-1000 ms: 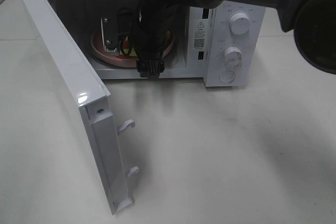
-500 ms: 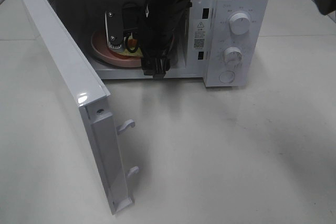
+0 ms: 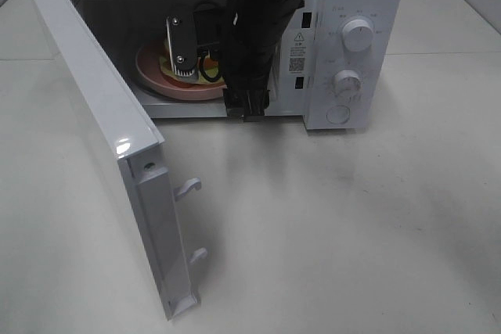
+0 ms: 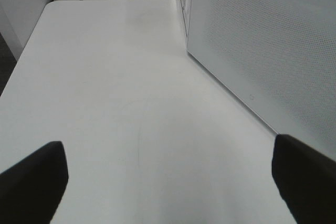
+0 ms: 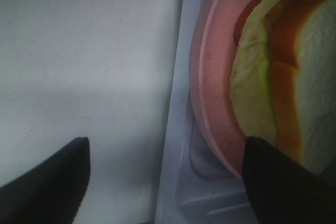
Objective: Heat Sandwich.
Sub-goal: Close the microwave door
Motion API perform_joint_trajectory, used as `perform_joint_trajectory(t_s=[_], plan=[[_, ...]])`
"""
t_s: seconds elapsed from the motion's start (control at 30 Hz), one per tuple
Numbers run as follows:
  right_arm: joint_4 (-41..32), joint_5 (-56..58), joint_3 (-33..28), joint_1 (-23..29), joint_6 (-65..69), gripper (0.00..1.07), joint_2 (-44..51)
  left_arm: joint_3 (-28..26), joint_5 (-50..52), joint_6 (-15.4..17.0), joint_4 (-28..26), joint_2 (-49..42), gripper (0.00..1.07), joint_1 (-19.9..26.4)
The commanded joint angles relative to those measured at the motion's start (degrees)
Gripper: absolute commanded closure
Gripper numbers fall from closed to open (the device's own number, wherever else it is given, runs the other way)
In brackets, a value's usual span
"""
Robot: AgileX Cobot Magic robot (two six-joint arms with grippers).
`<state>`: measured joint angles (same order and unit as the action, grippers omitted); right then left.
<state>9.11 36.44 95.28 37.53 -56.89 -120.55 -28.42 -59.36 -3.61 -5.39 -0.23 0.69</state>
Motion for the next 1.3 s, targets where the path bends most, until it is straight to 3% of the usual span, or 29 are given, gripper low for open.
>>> perform_joint_trajectory(t_s=[0.03,0.67,1.3], plan=[[0.11,-0.92,-2.64,0.69,0.92,0.31,2.23,0.17,0.46,0.06,-0.06,-1.49,0.03,-0.23],[0.06,-6.13,-18.39,0.69,3.72,0.31,15.47,0.17,0.46,0.06,-0.06,-1.49,0.03,-0.23],[0.0,-8.25,-35.35,0.69,21.72,0.31,32.6,0.17,0.46,0.06,-0.06,-1.49,0.03,-0.23]])
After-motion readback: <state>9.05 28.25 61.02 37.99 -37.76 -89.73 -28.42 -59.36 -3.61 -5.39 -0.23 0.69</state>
